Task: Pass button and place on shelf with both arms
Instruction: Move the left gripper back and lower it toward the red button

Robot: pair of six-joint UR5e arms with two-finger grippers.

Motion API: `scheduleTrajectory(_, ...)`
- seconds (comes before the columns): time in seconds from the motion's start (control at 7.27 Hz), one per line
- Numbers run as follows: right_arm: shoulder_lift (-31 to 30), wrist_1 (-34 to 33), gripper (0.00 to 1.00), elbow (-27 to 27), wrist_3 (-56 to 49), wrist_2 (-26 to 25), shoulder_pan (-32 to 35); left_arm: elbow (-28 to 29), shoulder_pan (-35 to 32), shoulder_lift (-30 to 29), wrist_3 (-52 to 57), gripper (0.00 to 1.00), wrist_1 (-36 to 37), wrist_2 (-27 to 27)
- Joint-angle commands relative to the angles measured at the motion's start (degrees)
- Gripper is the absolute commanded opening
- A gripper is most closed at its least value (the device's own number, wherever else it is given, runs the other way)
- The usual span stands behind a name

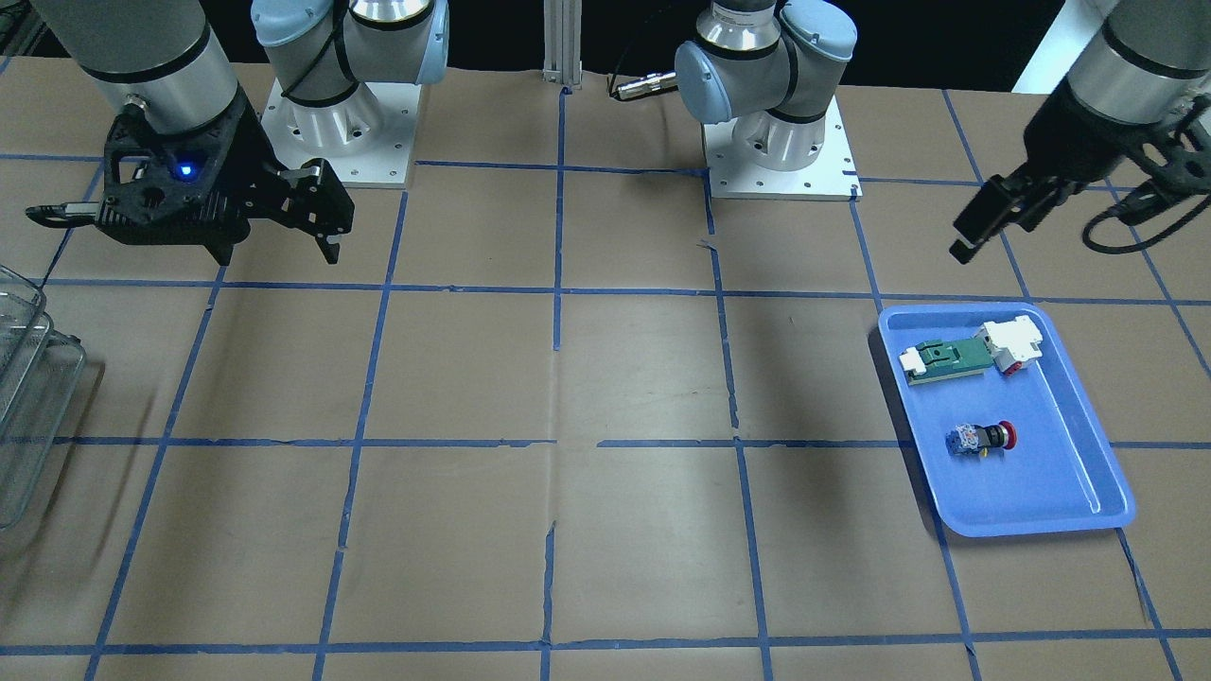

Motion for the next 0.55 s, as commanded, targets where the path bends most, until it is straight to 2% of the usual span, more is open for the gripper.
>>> scheduleTrajectory(0.0,0.0,0.0,1.0,0.0,0.0,0.0,0.0,-0.1,9.1,-4.1,-9.1,1.0,8.4,-1.2)
scheduleTrajectory(0.28,0.0,0.0,1.0,0.0,0.0,0.0,0.0,0.9,10.1,-9.1,-22.7,1.0,8.8,-1.7)
scheduleTrajectory(0.41,0.1,0.0,1.0,0.0,0.0,0.3,0.0,0.9,12.8,-11.9,-25.3,1.0,8.8,-6.3)
